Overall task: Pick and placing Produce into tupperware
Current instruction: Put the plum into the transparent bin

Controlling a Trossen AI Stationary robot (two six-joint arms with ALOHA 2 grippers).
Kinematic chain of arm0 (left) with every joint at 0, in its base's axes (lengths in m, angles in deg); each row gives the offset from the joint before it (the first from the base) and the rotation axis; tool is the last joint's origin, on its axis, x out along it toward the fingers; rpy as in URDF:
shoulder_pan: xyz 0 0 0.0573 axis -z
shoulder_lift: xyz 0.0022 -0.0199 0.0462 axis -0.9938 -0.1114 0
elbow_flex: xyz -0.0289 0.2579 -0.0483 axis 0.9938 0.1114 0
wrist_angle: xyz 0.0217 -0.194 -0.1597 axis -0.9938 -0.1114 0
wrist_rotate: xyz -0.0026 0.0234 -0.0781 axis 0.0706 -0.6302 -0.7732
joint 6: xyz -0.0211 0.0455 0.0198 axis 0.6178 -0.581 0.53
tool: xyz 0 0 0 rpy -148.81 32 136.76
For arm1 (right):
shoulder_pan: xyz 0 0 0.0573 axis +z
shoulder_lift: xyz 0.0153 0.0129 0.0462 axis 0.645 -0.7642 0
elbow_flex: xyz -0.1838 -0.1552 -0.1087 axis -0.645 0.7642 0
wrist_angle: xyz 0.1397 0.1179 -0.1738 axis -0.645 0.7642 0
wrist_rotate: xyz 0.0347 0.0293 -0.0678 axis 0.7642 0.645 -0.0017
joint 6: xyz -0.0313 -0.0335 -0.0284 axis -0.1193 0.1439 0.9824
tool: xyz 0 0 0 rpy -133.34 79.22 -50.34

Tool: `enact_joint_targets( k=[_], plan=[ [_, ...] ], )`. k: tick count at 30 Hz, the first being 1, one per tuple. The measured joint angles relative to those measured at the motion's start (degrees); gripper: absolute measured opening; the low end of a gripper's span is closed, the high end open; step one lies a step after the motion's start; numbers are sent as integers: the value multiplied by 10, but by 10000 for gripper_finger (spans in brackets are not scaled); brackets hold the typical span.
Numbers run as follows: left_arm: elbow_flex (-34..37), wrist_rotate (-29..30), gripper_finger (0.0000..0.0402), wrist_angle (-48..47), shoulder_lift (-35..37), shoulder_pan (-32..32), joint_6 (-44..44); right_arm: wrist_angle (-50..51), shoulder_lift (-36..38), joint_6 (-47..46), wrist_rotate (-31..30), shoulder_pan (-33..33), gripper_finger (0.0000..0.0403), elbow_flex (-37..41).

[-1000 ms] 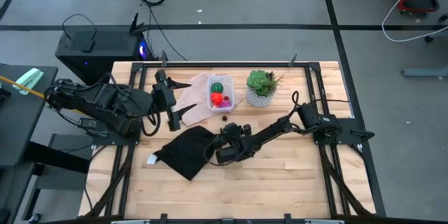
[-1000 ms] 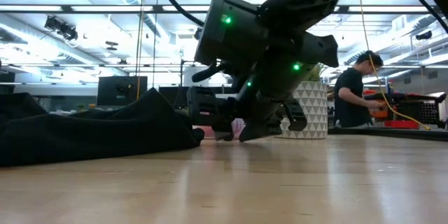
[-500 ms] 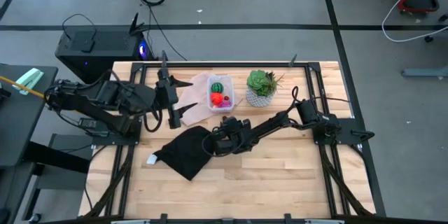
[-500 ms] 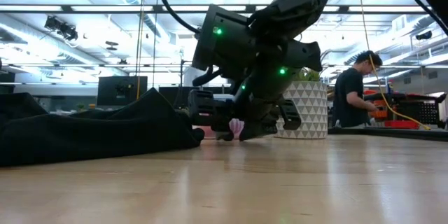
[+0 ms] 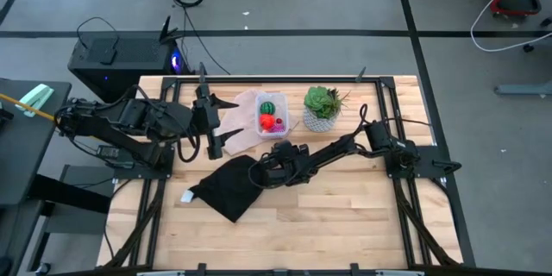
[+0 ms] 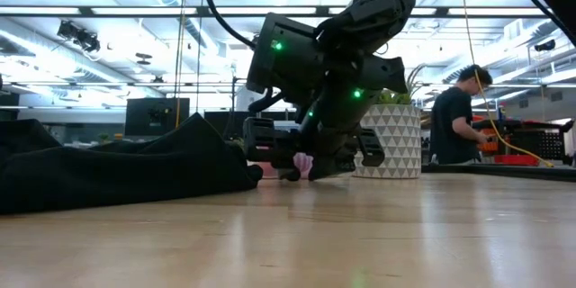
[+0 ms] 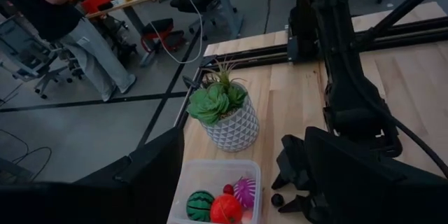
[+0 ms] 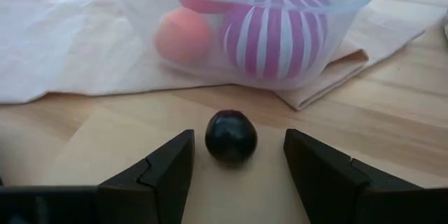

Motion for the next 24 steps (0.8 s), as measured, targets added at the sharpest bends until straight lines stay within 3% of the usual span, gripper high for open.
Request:
enact_joint_targets(
  k=[10,24],
  plan=[
    [0,0,302,0,0,0,-9,-11,0,0,3,-13,233,0],
    [0,-1,302,0,0,0,-12,-11,0,0,2,-16,158,1]
  ],
)
